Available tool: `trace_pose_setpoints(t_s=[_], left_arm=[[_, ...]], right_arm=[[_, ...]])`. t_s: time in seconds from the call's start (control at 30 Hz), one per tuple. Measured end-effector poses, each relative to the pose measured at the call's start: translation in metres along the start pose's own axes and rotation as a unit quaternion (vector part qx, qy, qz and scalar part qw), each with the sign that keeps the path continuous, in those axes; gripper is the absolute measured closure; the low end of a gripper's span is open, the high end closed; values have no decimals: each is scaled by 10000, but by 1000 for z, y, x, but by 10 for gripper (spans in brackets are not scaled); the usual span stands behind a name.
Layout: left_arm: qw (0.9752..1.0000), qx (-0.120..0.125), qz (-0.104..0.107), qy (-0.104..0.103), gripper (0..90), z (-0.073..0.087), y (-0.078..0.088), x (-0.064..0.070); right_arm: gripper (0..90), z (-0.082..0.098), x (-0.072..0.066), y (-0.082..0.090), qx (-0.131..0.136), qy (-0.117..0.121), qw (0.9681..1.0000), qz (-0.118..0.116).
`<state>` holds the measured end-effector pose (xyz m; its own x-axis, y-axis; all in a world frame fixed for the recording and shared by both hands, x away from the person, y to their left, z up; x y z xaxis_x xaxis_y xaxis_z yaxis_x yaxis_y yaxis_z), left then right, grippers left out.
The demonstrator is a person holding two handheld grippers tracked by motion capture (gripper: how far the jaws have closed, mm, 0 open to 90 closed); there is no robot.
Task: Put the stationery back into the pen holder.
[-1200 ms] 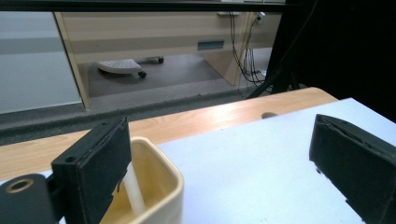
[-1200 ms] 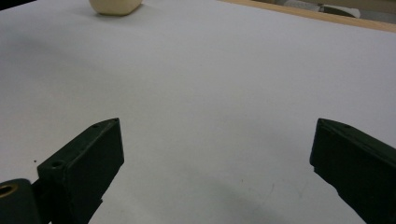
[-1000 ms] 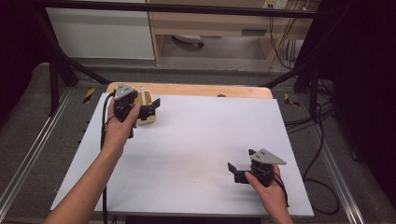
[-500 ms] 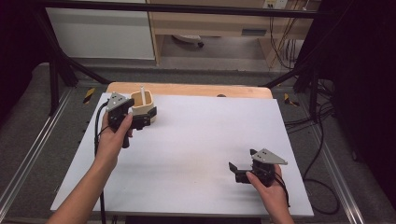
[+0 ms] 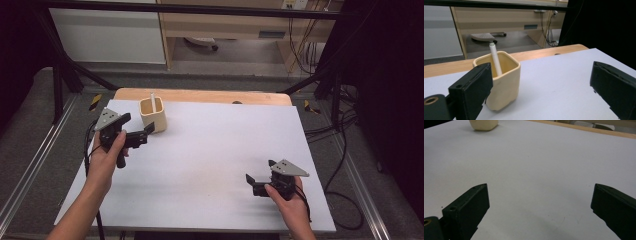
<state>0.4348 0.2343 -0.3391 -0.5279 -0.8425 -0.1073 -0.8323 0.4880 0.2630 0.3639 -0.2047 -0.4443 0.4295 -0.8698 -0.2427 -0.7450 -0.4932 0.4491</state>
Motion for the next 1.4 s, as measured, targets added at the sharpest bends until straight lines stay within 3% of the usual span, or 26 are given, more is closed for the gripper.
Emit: trace_pose_setpoints(t_s=[0.3, 0.7, 1.03, 1.4], left_arm=[[10000, -16, -31, -5, 49, 16, 18, 4], [9997, -174, -3, 186, 54, 60, 36, 18], [9986, -494, 164, 115, 62, 86, 31, 38], [9968, -593, 541, 33, 67, 95, 19, 66]], right_arm=[[23, -1, -2, 3, 60, -4, 10000, -25], [20, 0, -2, 5, 23, -25, 10000, -65], [20, 1, -1, 5, -39, 0, 10000, -57], [21, 4, 4, 2, -212, 126, 9997, 65]])
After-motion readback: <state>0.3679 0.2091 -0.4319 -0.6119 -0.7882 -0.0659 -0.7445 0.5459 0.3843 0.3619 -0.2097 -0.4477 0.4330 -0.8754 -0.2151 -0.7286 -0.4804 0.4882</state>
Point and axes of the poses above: each handheld gripper's, and its own axes: y roughly backward along the jaws, z roughly out of its underside, x roughly to its right, the point moved 3 cm from there along -y, roughly forward along the jaws, and after that the axes turned 13 degrees about -y, right-handed, at the moved point
